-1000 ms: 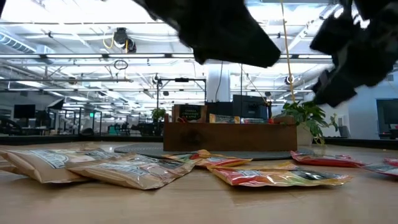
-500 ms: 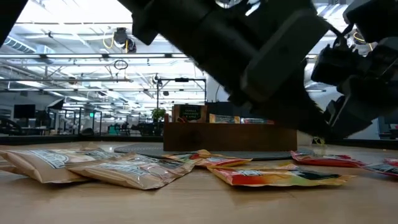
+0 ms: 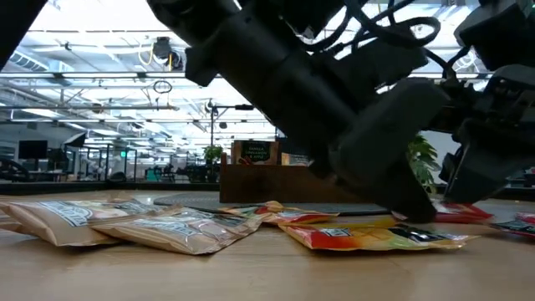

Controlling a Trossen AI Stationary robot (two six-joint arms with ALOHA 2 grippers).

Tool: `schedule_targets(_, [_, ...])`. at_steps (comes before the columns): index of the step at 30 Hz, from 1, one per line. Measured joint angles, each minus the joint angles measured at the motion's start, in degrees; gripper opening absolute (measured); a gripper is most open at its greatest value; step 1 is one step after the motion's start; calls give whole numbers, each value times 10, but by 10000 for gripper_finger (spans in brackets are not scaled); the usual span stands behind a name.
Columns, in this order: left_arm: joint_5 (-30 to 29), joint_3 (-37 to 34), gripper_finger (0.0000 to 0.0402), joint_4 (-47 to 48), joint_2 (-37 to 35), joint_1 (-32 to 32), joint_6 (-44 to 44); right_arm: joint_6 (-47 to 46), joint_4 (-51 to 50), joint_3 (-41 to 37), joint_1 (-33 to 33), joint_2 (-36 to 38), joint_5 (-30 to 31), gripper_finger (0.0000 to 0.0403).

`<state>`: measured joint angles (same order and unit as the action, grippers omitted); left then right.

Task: Pick & Place Tea
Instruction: Put the red tea bag into the right compartment of the wooden organizer

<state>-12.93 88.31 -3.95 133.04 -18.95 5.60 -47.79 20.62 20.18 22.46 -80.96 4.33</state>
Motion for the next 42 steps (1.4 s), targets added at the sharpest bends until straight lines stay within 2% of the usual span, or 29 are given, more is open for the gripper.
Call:
schedule_targets(6, [21, 0, 9, -5, 5, 13, 10, -6, 30, 0, -7, -14, -33, 105])
schedule_targets(14, [25, 0, 14, -2, 6, 14, 9, 36, 39, -1, -15, -15, -32, 102])
schedule_targets(18, [25, 0, 5, 0, 5, 14, 3, 63, 50, -1, -15, -15, -20, 72])
schedule_targets(22, [23, 0, 13, 4, 4, 11, -23, 117, 70, -1, -14, -15, -12, 13])
schedule_targets(28, [24, -1, 50, 49, -21, -9, -37, 156, 82, 2, -15, -4, -15, 3])
schedule_targets(33, [-4, -2, 61, 121, -63, -38, -35, 194, 2, 37, -23, 46, -30, 1])
schedule_targets(36, [-37, -2, 60, 150, -84, -59, -31, 238, -110, 89, -31, 80, -25, 1])
schedule_targets(42, [-88, 0, 45, 214, -101, -99, -19, 357, -357, 230, -75, 119, 45, 0])
